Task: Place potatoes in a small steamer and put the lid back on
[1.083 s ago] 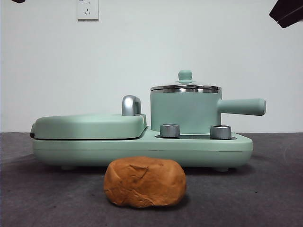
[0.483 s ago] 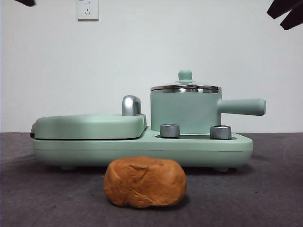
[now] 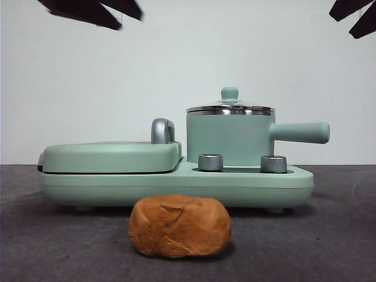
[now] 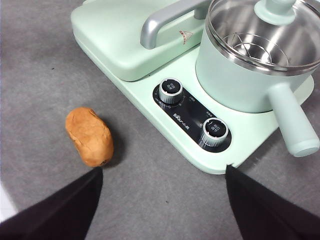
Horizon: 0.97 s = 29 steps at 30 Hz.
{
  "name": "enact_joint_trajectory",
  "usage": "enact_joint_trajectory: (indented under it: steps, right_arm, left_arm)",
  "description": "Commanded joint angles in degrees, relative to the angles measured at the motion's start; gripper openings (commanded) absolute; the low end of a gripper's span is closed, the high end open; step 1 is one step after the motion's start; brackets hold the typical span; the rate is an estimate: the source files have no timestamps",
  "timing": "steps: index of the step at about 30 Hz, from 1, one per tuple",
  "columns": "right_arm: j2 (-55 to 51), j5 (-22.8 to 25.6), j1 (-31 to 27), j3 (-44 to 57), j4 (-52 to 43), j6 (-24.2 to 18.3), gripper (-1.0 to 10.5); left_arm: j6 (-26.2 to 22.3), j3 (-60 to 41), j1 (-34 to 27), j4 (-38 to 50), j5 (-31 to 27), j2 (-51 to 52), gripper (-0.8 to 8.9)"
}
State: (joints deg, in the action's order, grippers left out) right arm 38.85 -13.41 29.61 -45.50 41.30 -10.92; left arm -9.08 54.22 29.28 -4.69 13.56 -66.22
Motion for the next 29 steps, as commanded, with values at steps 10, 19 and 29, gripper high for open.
enact_joint_trajectory:
  steps: [10, 19, 29]
  right_arm:
    - [0.4, 0.0, 0.4, -1.1, -0.6, 1.5, 3.9]
    - [0.4, 0.0, 0.4, -1.1, -0.6, 1.5, 3.9]
    - [0.4, 0.0, 0.4, -1.1, -0.5, 1.5, 3.9]
  left_arm:
    - [5.5, 8.4, 4.4, 13.7, -0.3, -20.4, 3.03]
    - [3.0, 19.8, 6.9, 13.6, -0.3, -33.8, 3.03]
    - [0.3, 27.5, 7.2, 14.0, -0.3, -43.0, 3.03]
